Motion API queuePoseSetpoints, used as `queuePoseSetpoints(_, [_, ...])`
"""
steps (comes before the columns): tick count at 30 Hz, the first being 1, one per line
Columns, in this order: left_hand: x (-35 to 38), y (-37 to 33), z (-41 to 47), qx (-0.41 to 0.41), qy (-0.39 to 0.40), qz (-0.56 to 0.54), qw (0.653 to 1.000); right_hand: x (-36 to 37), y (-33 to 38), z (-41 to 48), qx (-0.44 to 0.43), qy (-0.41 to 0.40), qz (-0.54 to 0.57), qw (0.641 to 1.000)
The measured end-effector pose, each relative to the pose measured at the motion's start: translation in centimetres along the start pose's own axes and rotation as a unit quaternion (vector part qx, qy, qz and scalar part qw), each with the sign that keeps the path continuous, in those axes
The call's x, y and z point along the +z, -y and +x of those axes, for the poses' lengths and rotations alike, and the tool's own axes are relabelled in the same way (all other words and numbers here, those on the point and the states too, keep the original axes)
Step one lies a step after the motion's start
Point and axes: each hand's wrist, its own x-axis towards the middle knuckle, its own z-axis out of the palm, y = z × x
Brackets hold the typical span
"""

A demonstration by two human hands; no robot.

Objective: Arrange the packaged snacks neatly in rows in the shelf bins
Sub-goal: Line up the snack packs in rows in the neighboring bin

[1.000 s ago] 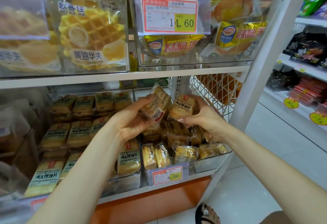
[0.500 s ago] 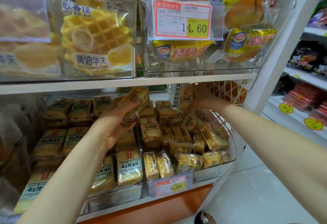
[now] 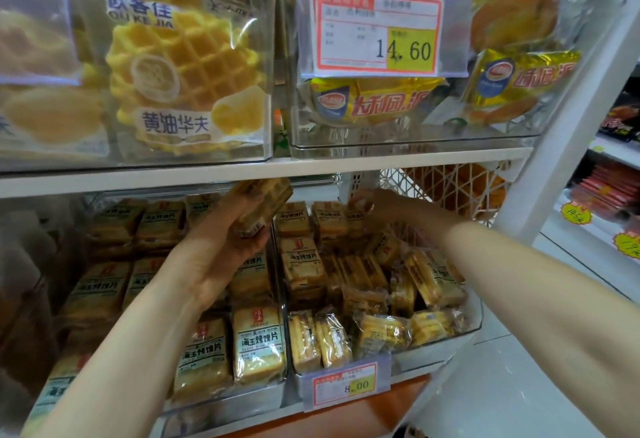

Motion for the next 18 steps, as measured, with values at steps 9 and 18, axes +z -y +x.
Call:
queuePoseSetpoints(9, [0.4,0.4,0.3,0.033,0.006,0.011,0.999,1.2,-1.6,1.3,-0.026,0.055,0.109,0.992])
queuePoseSetpoints(18, [0.7,2.4,0.9,0.141,0.001,0.367,0.92,2.7,-1.5,1.4,-0.016,0.014,0.068,0.997])
